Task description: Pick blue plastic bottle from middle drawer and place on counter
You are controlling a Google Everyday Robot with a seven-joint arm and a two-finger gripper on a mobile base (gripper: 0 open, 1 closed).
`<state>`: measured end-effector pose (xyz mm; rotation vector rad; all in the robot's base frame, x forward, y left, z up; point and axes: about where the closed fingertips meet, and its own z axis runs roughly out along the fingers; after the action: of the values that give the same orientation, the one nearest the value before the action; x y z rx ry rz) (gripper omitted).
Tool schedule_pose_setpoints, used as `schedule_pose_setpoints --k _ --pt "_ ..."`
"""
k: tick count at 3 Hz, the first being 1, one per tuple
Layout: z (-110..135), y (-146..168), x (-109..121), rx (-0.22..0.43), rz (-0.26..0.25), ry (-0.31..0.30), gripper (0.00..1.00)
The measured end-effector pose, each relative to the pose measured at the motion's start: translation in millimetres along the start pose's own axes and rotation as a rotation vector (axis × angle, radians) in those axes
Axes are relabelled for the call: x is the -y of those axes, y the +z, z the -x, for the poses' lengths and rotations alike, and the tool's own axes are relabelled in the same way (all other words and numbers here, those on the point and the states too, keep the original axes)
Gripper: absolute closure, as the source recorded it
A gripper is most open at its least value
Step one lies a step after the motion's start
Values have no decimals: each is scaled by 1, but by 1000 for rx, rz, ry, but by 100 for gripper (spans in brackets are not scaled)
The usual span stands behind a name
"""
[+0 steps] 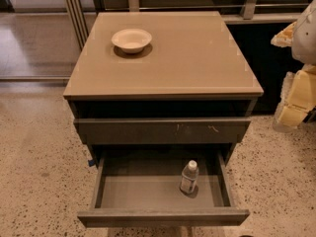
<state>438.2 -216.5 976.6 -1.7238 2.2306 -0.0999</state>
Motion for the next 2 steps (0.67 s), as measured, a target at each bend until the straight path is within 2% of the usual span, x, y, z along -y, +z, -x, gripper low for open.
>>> schedule_pose_setpoints --k 1,2 --pt "0 0 0 0 0 0 0" --pt "0 0 0 0 0 0 14"
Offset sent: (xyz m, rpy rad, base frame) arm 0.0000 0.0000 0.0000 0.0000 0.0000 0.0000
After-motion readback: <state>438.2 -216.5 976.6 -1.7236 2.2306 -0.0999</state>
